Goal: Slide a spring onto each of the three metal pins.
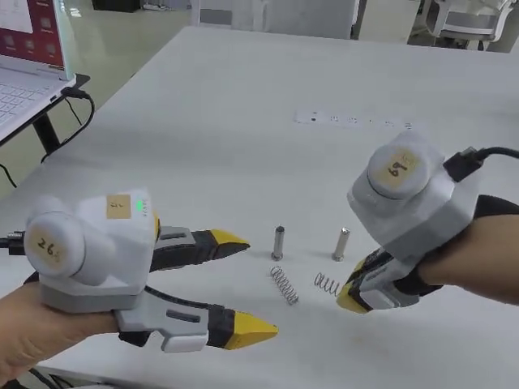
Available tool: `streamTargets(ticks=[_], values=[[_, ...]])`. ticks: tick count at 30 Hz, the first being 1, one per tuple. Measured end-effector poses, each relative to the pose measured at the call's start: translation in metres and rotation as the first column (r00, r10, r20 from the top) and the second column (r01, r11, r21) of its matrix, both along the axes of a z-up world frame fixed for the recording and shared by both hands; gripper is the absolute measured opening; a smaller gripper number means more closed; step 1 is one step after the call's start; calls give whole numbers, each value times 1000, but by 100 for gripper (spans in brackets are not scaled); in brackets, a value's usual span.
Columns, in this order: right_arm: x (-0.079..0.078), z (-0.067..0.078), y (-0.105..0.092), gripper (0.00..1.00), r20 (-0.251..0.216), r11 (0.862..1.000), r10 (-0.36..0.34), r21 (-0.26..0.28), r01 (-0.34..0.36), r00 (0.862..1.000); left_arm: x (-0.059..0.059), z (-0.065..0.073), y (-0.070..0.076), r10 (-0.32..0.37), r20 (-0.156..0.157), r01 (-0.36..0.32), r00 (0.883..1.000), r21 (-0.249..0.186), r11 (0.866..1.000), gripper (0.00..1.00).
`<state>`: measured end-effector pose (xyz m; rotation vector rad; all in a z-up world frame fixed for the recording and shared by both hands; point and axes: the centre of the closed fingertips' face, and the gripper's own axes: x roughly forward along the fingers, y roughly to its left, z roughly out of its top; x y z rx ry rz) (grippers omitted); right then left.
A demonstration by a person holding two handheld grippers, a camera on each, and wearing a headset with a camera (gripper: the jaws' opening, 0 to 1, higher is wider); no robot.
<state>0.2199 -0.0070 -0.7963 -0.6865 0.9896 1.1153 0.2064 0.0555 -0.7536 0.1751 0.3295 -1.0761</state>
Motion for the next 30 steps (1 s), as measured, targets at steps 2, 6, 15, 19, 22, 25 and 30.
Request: streamTargets(ticks=[2,6,15,19,22,25,30], values=[[-3,10,6,8,20,999,32,10,-32,999,-1,2,-2,-13,5,13,1000,3,1000,54],[-11,27,17,8,23,996,81,40,-82,996,-3,6,-7,-35,10,35,999,1,999,49],[-22,39,24,8,36,976,216,24,-217,976,-8,12,-13,-82,35,81,996,7,997,36],[-25,41,26,8,38,966,256,20,-257,966,-12,15,-17,-113,49,112,992,16,994,29],[-29,42,26,8,32,956,291,16,-292,956,-14,16,-19,-125,47,124,991,16,992,24],[-33,43,27,8,27,950,312,15,-313,950,-15,18,-22,-145,63,144,987,20,989,21],[-37,45,28,8,16,941,339,13,-339,941,-21,21,-30,-178,67,177,982,18,984,11]])
